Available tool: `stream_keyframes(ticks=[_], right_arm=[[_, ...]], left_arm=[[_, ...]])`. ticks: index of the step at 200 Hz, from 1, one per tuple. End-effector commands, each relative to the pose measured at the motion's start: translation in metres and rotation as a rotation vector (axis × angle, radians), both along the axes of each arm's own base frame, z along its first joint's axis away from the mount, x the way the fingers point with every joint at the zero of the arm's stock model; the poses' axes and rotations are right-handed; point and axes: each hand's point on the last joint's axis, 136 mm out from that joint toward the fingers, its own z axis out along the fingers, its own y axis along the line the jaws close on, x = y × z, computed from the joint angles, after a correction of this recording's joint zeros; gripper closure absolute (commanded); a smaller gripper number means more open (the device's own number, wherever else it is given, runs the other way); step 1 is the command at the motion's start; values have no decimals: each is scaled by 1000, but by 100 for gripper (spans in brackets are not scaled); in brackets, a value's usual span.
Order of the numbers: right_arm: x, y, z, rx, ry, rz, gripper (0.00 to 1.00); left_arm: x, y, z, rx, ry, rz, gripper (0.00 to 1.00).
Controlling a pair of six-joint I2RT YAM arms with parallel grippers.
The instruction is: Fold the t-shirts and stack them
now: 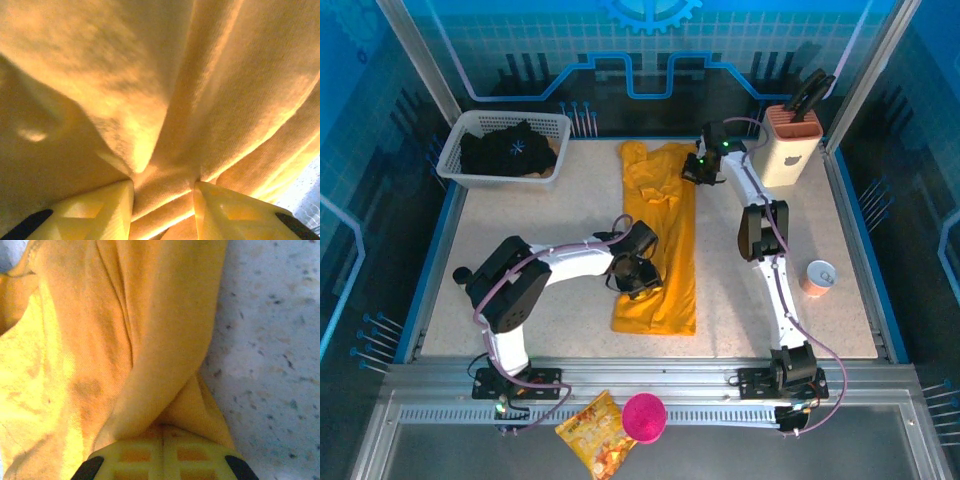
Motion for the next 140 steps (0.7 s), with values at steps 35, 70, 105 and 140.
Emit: stream_keyframes(ticks=[35,70,105,140], right_arm=[[-12,-5,59,28,-52,53,96],[-80,-21,132,-62,-173,92,93],[-203,-16,121,-98,-151,190,89],[-318,5,62,-148,-13,310,97]], left_arm=[[0,47,49,171,-130,47,58],[24,78,101,268,-289,46,51],[45,111,136,286,-485,51,39],[53,133,150,227,-607,38,26]])
